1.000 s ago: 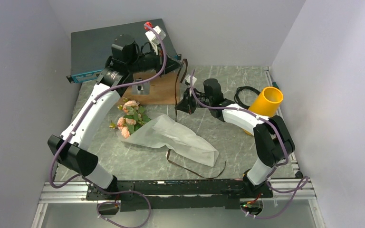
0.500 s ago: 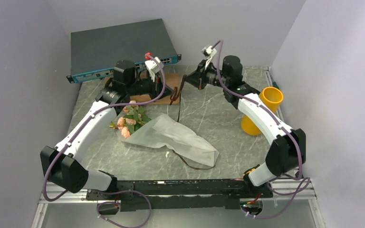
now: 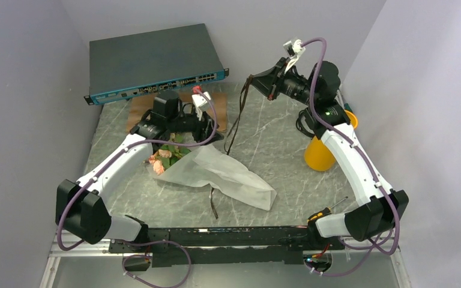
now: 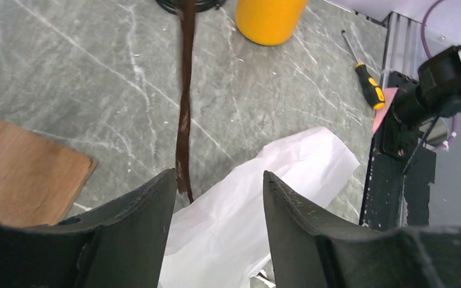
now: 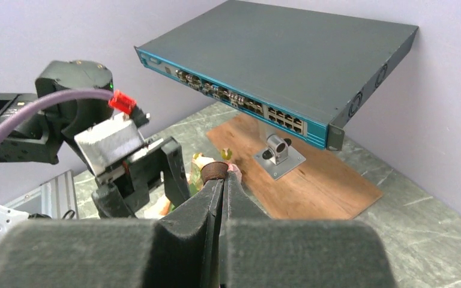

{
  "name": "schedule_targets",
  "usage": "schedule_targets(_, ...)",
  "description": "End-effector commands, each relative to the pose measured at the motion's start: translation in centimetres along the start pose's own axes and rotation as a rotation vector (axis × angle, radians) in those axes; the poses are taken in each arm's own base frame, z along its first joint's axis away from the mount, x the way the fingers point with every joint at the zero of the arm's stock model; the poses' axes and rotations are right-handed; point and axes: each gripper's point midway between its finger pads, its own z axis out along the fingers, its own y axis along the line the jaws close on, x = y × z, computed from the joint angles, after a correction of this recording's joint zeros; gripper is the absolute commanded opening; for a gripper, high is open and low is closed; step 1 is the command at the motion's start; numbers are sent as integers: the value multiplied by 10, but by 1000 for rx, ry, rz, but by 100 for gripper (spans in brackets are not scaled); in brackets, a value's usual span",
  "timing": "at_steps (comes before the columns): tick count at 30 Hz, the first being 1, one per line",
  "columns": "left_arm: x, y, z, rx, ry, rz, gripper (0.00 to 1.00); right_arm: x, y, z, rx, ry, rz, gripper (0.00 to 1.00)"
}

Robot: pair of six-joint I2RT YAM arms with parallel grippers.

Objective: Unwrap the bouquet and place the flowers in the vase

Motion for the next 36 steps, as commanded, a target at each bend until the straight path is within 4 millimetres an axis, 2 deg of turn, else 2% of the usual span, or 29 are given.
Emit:
schedule_targets(1, 1, -23, 11, 95, 16, 174, 62, -40, 23, -9, -65, -91, -48, 0)
schedule_targets(3, 5, -24, 19, 98, 16, 222, 64, -51, 23, -9, -66, -105, -49, 0)
schedule_targets(6, 11, -14, 31, 83, -2, 245, 66, -65, 22, -8, -65, -134, -53, 0)
schedule_targets(10, 4, 4, 48, 41, -58, 261, 67, -79, 20, -6, -50, -150, -51, 0)
schedule_targets(13, 2, 16, 61, 22, -81, 237, 68, -89, 21, -5, -55, -167, -60, 0)
schedule_targets(19, 7, 24, 81, 23, -105, 204, 68, -110, 19, -5, -50, -200, -63, 0)
schedule_targets(22, 8, 32, 89, 2, -107, 164, 64, -119, 17, -8, -45, -215, -62, 0)
schedule_targets(23, 7, 34, 91, -5, -110, 153, 61, -123, 17, -9, -43, -221, -64, 0)
schedule_targets(25, -1, 34, 92, -3, -132, 140, 49, -128, 15, -12, -36, -227, -63, 0)
schedule_targets(27, -11, 28, 91, 30, -149, 143, 32, -130, 13, -15, -28, -229, -52, 0)
schedule_targets(29, -19, 22, 90, 51, -160, 132, 6, -132, 9, -19, -14, -232, -44, 0)
schedule_targets(30, -23, 21, 88, 50, -166, 124, 0, -134, 6, -22, -1, -235, -49, 0)
schedule_targets(36, -52, 9, 68, 39, -198, 165, 0, -127, -25, -47, 119, -206, -118, 0)
